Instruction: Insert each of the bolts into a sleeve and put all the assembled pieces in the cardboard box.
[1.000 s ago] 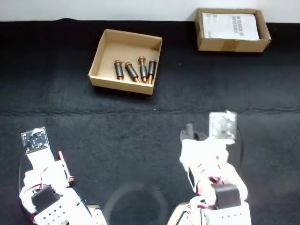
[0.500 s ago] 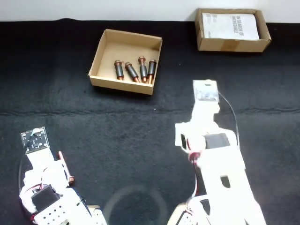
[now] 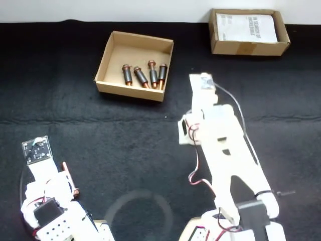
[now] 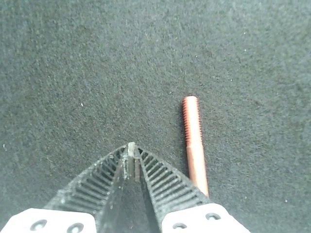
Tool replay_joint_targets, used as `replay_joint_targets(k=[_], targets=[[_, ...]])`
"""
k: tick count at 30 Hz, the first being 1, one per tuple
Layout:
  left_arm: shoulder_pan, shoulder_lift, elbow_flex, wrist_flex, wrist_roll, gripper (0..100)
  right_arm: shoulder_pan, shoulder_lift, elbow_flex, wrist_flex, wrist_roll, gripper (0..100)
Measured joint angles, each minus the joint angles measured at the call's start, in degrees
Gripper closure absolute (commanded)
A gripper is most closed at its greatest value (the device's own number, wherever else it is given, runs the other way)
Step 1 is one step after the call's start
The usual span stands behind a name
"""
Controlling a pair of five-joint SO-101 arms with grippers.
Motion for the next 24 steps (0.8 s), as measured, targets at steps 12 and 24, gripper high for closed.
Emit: replay_joint_targets(k=[12, 24], targets=[[13.1, 3.2, -19.6, 8.4, 10.7, 88, -0.4, 6.9, -3.7, 0.4, 0.0, 87.3], [19.5, 50.9, -50.0, 18.0, 20.0, 88, -1.4, 6.9, -4.0, 0.4, 0.0, 87.3]])
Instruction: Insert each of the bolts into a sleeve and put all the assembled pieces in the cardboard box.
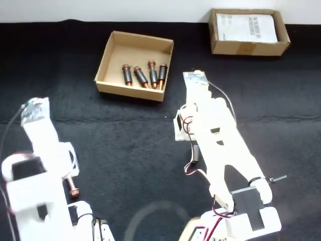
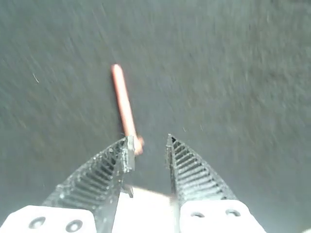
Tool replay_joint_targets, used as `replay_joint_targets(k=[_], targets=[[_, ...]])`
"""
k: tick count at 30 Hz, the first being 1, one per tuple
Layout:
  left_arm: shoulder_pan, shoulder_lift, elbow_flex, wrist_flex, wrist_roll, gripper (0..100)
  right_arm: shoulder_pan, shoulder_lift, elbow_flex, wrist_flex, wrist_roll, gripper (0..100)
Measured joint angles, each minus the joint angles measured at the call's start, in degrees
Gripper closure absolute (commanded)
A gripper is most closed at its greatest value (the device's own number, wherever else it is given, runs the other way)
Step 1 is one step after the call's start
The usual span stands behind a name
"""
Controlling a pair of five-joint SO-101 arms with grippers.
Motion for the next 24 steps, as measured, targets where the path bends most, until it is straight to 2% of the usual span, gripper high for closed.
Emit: replay_joint_targets(k=[3, 8, 20, 24], targets=[[2.7, 10.4, -8.7, 5.2, 5.2, 88, 0.0, 0.0, 0.0, 0.4, 0.0, 87.3], [4.5, 22.2, -15.0, 7.3, 11.2, 88, 0.0, 0.0, 0.0, 1.5, 0.0, 87.3], [4.5, 33.4, -15.8, 7.3, 12.3, 88, 0.0, 0.0, 2.9, -0.9, 0.0, 87.3], [4.5, 33.4, -15.8, 7.3, 12.3, 88, 0.0, 0.0, 5.5, -0.9, -4.7, 87.3]])
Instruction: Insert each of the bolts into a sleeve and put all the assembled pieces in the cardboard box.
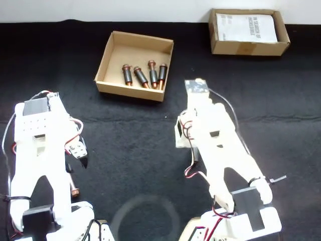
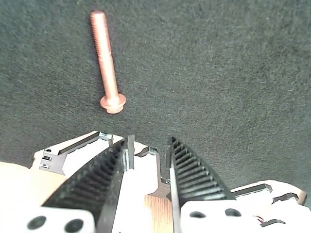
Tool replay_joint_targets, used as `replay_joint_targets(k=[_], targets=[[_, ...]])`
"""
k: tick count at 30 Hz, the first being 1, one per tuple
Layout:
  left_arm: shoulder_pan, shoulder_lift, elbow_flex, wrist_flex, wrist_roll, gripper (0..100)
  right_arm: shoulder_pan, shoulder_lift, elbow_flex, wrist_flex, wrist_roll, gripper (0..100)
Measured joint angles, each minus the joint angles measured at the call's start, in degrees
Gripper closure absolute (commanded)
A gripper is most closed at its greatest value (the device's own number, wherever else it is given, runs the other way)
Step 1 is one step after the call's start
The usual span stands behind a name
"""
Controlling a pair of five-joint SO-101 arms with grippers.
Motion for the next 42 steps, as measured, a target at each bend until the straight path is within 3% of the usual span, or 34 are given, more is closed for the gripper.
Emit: replay_joint_targets(k=[8, 12, 25, 31, 42], targets=[[0.0, 0.0, 0.0, -0.6, 0.0, 88, -2.1, 0.0, 0.9, 0.0, -9.8, 87.3], [0.0, 0.0, 0.0, -0.7, 0.0, 88, -2.1, 0.0, 1.1, -0.2, -10.2, 87.3], [0.0, 0.0, 0.0, -0.7, 0.0, 88, -0.4, 0.0, 1.1, 2.3, 1.2, 87.2], [0.0, 0.0, 0.0, -0.7, 0.0, 88, 4.4, 0.0, 1.1, 2.4, 1.9, 87.2], [0.0, 0.0, 0.0, -0.7, 0.0, 88, 4.6, -0.3, 6.6, -0.8, 1.9, 87.2]])
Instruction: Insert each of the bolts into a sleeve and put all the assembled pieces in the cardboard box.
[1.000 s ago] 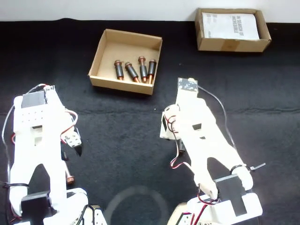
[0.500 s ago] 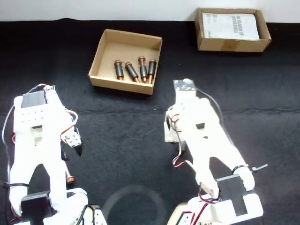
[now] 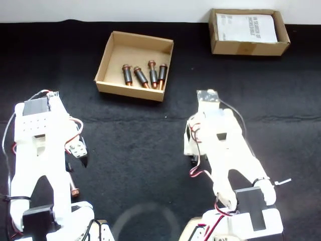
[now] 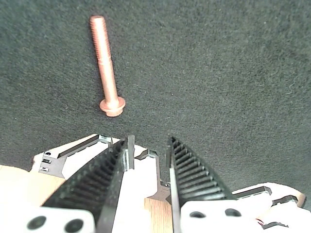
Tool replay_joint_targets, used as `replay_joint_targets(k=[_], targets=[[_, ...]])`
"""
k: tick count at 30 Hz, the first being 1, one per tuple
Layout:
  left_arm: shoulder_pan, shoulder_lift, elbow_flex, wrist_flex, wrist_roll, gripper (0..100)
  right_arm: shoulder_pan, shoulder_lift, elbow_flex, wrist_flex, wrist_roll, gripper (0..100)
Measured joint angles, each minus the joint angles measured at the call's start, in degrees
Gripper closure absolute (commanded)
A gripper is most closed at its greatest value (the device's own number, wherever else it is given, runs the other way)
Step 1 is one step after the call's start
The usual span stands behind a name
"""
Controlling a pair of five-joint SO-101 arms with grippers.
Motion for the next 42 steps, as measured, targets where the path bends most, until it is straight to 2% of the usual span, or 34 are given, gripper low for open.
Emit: replay_joint_targets(k=[9, 20, 32, 38, 40, 42], targets=[[0.0, 0.1, -0.1, -1.1, 0.0, 88, -4.3, -0.3, 6.3, -8.1, 0.0, 87.2], [-1.0, 0.1, -0.2, -1.1, 0.0, 88, -5.2, 1.1, 6.3, -10.6, 1.7, 86.9], [-4.7, 0.3, -0.2, -1.1, 0.0, 88, -5.2, 15.8, -5.2, -9.9, 3.6, 87.2], [-5.3, 0.3, -0.2, -1.1, 0.0, 88, -5.6, 22.8, -14.2, -4.5, 7.6, 87.2], [-5.3, 0.3, -0.2, -1.1, 0.0, 88, -5.6, 25.0, -16.5, -2.7, 8.3, 90.0], [-5.3, 0.3, -0.2, -1.1, 0.0, 88, -5.6, 26.7, -18.8, -1.1, 8.4, 98.9]])
